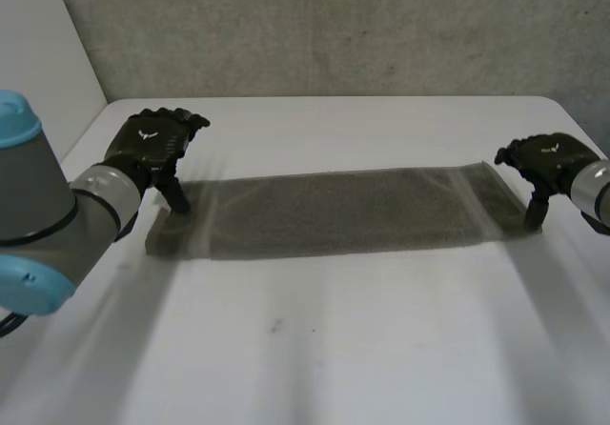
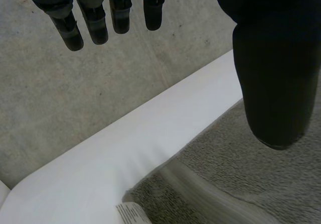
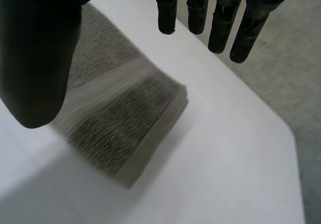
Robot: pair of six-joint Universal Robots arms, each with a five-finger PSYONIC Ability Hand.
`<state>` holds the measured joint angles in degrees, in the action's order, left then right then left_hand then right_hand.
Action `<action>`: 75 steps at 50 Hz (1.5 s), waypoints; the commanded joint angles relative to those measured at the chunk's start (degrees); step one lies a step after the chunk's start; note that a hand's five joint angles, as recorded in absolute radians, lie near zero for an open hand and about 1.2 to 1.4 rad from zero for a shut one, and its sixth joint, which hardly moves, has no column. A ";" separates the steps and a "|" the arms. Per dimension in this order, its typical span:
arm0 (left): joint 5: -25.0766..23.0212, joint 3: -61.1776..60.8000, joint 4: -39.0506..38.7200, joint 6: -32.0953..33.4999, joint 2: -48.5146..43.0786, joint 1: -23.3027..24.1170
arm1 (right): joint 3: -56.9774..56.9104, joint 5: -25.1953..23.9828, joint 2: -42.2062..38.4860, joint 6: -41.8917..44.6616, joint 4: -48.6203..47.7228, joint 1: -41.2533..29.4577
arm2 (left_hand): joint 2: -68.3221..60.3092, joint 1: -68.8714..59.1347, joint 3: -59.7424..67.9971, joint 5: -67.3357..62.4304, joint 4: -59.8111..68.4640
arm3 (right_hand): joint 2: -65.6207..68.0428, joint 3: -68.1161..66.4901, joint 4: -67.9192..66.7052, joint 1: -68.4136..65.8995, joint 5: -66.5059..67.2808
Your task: Fold the towel.
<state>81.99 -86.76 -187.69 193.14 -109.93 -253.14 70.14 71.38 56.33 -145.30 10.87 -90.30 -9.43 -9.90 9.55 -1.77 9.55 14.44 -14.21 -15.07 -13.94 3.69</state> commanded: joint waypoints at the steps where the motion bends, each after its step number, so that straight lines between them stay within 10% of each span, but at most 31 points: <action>1: 0.01 -5.61 -4.08 -1.45 2.44 0.01 | 4.21 -3.09 -1.39 0.98 -3.74 2.05 | -0.57 -0.10 0.45 1.77 0.45 | 1.02 -1.25 -0.40 -1.52 1.77; 22: 0.10 -9.05 -7.43 -1.54 2.18 -0.16 | 3.42 -3.27 -9.92 3.36 -12.80 2.58 | -0.57 -0.10 0.45 1.77 0.45 | 33.49 -33.72 -32.87 -33.99 34.24; 27: 0.10 -9.13 -7.52 -1.54 2.09 -0.08 | 2.64 -3.18 -10.62 3.36 -13.77 2.50 | -0.57 -0.10 0.45 1.77 0.45 | 65.48 -65.70 -64.85 -65.97 66.22; 57: 0.01 -9.57 -7.52 -1.54 2.18 -0.16 | -6.77 -2.12 -2.19 13.29 -5.25 18.84 | -0.57 -0.10 0.45 1.77 0.45 | 65.56 -65.79 -64.93 -66.06 66.31; 75: 0.10 -10.19 -7.52 -1.54 2.26 -0.08 | -15.74 1.83 -5.16 7.58 -5.24 -22.95 | -0.57 -0.10 0.45 1.77 0.45 | 65.56 -65.79 -64.93 -66.06 66.31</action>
<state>82.02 -96.78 -195.21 191.60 -107.62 -253.24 54.62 72.04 54.54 -137.97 6.44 -96.93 -9.43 -9.90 9.55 -1.76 9.55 75.76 -76.65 -76.91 -76.15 66.34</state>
